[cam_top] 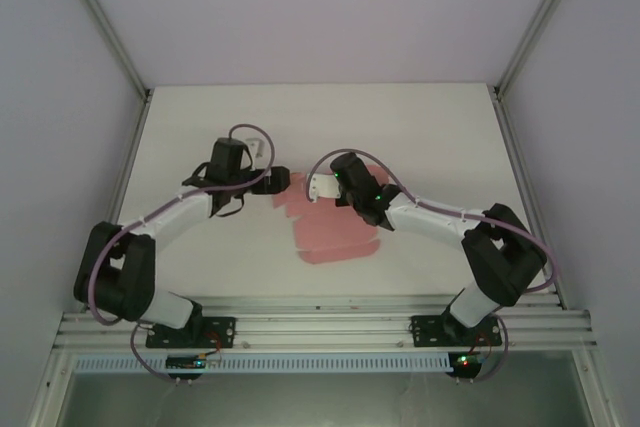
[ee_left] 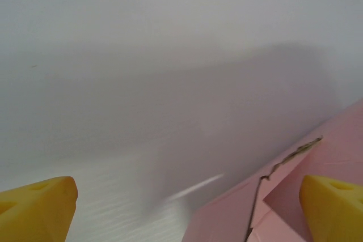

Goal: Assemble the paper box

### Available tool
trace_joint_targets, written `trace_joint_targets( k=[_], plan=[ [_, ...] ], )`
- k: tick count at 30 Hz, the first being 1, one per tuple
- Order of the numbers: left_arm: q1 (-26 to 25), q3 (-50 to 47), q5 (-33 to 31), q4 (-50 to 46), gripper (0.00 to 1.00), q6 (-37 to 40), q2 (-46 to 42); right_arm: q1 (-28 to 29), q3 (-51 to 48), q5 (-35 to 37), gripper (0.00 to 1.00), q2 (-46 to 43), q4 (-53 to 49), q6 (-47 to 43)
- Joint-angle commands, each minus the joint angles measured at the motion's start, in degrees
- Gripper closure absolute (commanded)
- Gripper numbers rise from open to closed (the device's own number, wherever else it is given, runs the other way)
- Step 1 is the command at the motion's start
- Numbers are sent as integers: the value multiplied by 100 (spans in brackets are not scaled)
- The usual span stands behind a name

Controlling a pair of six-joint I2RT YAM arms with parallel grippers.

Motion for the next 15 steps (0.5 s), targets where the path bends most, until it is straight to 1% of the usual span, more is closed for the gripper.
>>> trace_joint_targets(
  k=[1,3,6,9,13,15],
  plan=[
    [-147,252,513,289,0,482,263,12,67,-168,100,-100,-78,437],
    [-228,300,531,287,0,527,408,-5,86,-229,100,-125,-132,588],
    [-353,302,373,486,0,440,558,-18,106,-308,100,-160,-208,848],
    [-463,231,97,959,0,188,655,-1,30,-321,100,-219,-167,1012],
    [-525,31,-296,1767,0,-355,746,28,-172,-427,100,-327,-103,1109],
    [-523,-93,-368,2090,1,-555,747,32,-274,-567,100,-409,-34,1224]
  ],
)
